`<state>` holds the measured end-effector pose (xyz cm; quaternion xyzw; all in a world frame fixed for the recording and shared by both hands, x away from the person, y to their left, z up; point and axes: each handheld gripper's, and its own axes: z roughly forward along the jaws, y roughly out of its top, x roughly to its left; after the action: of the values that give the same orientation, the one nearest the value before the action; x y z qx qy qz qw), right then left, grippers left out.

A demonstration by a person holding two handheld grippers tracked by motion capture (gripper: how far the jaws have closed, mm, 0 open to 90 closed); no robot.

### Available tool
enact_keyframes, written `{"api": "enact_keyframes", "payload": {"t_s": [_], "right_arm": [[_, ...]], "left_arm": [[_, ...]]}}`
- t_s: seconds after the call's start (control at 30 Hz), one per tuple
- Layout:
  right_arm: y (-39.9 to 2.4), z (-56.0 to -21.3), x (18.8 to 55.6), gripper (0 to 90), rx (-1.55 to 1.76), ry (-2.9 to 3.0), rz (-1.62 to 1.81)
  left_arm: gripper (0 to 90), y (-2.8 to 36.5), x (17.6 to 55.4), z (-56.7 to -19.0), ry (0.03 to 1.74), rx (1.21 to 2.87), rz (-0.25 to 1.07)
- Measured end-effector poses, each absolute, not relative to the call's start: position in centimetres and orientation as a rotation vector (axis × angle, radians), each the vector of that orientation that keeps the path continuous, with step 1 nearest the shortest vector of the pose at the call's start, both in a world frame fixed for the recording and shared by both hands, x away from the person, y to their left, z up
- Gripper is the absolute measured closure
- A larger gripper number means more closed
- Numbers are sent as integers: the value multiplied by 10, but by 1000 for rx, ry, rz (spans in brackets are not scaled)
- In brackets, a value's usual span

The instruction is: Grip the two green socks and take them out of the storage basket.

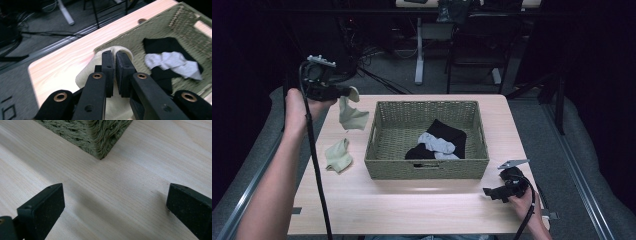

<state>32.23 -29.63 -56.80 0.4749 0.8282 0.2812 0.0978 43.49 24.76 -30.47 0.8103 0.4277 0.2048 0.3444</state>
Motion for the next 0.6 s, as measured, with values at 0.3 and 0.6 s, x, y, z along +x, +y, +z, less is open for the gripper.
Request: {"api": "enact_keyframes", "payload": {"t_s": [0.3,0.6], "right_arm": [[-296,-568,322,10,1409,2446,835],[-296,-568,322,10,1410,2441,830]], "left_arm": [[858,289,427,-328,1223,2086,538],[858,310,426,-362,1312,2095,519]]}}
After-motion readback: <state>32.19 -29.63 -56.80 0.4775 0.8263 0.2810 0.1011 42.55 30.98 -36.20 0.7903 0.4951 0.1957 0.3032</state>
